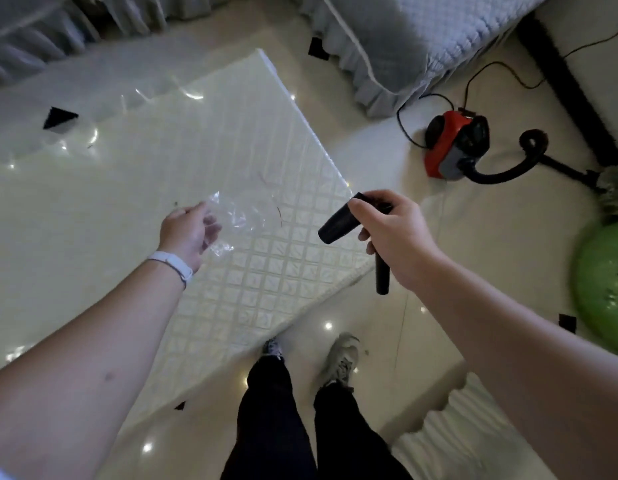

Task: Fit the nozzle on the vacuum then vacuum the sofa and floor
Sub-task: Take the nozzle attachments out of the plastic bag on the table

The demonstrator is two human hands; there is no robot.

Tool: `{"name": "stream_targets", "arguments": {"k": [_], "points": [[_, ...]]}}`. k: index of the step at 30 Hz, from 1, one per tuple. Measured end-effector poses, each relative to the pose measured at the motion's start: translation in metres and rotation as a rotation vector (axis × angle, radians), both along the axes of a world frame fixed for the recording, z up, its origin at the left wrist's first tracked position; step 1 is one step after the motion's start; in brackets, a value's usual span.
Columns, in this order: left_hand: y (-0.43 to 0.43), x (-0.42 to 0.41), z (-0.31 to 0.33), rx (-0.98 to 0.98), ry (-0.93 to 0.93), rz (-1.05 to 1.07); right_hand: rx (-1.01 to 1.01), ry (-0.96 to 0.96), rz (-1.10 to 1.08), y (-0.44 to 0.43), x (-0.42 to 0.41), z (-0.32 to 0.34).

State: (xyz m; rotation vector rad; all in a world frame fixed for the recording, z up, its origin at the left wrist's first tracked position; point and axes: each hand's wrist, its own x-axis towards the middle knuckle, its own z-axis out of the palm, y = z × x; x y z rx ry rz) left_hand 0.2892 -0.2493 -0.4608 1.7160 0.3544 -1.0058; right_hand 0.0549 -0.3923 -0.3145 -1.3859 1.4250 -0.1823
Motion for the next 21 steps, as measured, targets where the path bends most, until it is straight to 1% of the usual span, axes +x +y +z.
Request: {"name": "stream_targets", "arguments": {"k": [3, 7, 12, 15, 17, 19, 21], "points": [[0.0, 0.018, -0.044, 0.014, 0.023, -0.014, 0.006, 0.023, 0.019, 0.0, 0.029, -0.037], [-0.005, 0.04, -0.091, 0.047, 0.019, -0.07, 0.006, 0.007, 0.044, 0.0, 0.069, -0.082], [-0.006, 0.063, -0.126, 0.092, 0.004, -0.042, 0.019, 0.002, 0.096, 0.001, 0.1, -0.119], [-0.002, 0.063, -0.126, 0.159, -0.146, -0.16, 0.041, 0.006, 0.092, 0.004, 0.109, -0.131], [0.004, 0.06, -0.112, 0.205, -0.269, -0.252, 0.05, 0.015, 0.098, 0.006, 0.113, -0.131], [0.007, 0.055, -0.09, 0.189, -0.377, -0.353, 0.054, 0.01, 0.099, 0.007, 0.115, -0.125], [0.009, 0.05, -0.063, 0.152, -0.435, -0.461, 0.057, -0.006, 0.105, 0.007, 0.117, -0.113]]}}
